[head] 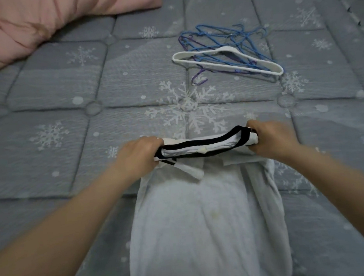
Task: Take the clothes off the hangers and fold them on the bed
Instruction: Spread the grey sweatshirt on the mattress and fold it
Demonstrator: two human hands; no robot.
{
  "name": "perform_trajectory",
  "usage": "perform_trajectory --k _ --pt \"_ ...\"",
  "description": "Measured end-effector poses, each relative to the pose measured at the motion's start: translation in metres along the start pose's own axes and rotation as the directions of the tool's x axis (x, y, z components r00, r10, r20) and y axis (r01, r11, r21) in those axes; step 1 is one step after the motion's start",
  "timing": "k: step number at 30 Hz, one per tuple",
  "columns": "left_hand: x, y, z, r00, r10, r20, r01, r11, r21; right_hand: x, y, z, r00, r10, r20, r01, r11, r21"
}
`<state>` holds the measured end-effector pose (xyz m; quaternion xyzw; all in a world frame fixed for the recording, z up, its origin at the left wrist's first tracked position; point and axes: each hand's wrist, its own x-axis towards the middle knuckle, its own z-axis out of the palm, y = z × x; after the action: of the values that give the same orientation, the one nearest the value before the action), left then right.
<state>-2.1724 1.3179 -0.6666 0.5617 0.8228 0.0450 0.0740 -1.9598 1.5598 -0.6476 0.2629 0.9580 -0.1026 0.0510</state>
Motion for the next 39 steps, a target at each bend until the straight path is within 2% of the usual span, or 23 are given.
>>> perform_trajectory --k 5,12,17,22,25,27,32,34,36,39 --pt "-0.052 0.019 0.015 0.996 -0.02 0.084 0.024 0.999 -0.045 -0.065 -0.015 0.025 0.998 0.059 0.028 -0.06 0.998 0.015" --pt "-0.111 0.038 0.05 0.958 -0.012 0.288 0.027 0.998 -0.051 -0.134 -0.023 0.067 0.975 0.086 0.203 -0.071 0.994 -0.083" --pt "-0.13 0.041 0.074 0.952 0.013 0.307 -0.006 1.0 -0.024 -0.148 -0.019 0.097 0.973 0.047 0.226 -0.027 0.996 -0.088" --pt "-0.142 0.035 0.096 0.948 0.055 0.313 -0.052 0.998 -0.018 -0.154 -0.01 0.117 0.921 -0.025 0.389 0.071 0.992 -0.103" --pt "-0.149 0.031 0.101 0.968 0.134 0.211 -0.122 0.99 -0.068 -0.159 -0.008 0.12 0.933 -0.038 0.359 0.069 0.995 -0.074" --pt "-0.154 0.029 0.1 0.966 0.195 0.172 -0.191 0.981 -0.036 -0.163 -0.009 0.119 0.938 -0.047 0.344 0.078 0.994 -0.075" --pt "-0.177 0.032 0.098 0.943 0.182 0.278 -0.2 0.979 0.039 -0.187 -0.015 0.115 0.945 -0.087 0.314 0.127 0.986 -0.109" --pt "-0.19 0.033 0.098 0.943 0.191 0.272 -0.207 0.978 0.03 -0.204 -0.018 0.117 0.965 -0.153 0.214 0.188 0.97 -0.153" --pt "-0.204 0.036 0.099 0.942 0.256 0.215 -0.271 0.962 0.041 -0.223 -0.022 0.121 0.966 -0.237 0.103 0.255 0.943 -0.215" --pt "-0.222 0.044 0.1 0.925 0.365 0.107 -0.374 0.924 0.078 -0.245 -0.025 0.129 0.941 -0.329 0.079 0.338 0.91 -0.241"
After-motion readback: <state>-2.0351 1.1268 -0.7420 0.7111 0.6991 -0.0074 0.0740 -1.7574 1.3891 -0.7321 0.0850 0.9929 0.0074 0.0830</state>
